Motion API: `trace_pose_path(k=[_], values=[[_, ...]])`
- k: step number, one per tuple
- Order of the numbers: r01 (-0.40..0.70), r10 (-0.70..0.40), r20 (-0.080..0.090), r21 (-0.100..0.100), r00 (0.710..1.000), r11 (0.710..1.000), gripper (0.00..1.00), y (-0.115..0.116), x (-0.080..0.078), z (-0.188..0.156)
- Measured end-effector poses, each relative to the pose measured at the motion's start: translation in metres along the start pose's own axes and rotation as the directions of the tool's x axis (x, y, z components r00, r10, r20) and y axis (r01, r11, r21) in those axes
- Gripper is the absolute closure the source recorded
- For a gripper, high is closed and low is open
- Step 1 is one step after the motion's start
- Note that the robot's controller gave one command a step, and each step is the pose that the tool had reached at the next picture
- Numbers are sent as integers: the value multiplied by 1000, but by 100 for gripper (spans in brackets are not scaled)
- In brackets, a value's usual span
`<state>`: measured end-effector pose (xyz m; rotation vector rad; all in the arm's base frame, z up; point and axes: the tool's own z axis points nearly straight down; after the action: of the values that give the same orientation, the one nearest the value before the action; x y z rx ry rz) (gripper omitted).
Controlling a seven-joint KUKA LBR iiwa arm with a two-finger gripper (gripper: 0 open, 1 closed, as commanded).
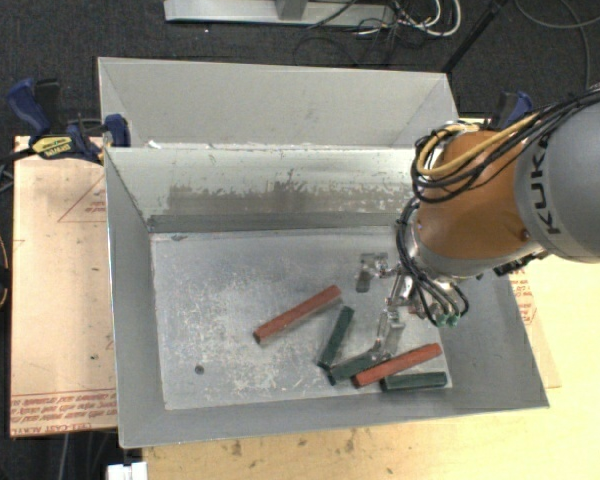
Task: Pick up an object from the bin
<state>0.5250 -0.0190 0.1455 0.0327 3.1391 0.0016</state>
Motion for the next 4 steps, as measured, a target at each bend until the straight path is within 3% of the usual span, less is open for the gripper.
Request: trace_pose_path(k=[1,2,3,4], values=[[66,-66,4,1,998,998,0,13,22,37],[162,-162,6,2,987,987,100,-28,13,72],[162,-162,6,2,987,987,100,-28,13,72],[132,-132,-3,0,991,991,100,-33,17,-123]])
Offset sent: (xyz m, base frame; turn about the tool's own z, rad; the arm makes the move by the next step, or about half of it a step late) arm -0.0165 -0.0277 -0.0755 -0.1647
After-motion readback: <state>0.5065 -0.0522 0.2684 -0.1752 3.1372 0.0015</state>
